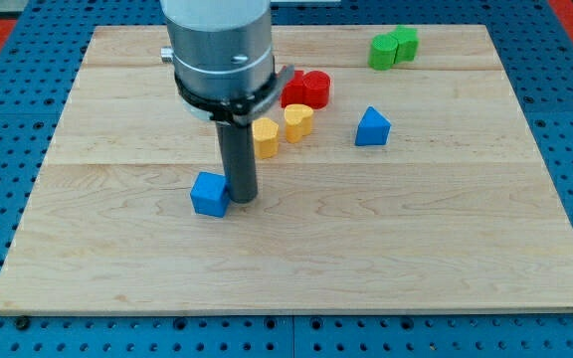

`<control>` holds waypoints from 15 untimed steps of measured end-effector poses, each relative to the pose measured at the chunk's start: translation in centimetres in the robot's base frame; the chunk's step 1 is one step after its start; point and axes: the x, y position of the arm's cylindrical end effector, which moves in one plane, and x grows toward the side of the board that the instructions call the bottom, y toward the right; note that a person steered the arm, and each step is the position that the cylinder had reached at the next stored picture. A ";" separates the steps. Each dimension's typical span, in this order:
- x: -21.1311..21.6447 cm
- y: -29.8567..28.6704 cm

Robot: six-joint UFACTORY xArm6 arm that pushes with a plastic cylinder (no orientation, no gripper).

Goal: Move the blue blocks closer to each other at the bottom left corner

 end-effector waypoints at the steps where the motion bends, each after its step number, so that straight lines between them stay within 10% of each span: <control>1: 0.1 -8.0; 3: 2.5 -12.3; 5: 1.9 19.6; 6: -6.2 24.3; 7: -11.7 23.7; 10: -2.2 16.6; 12: -1.0 0.1; 15: 3.4 -2.6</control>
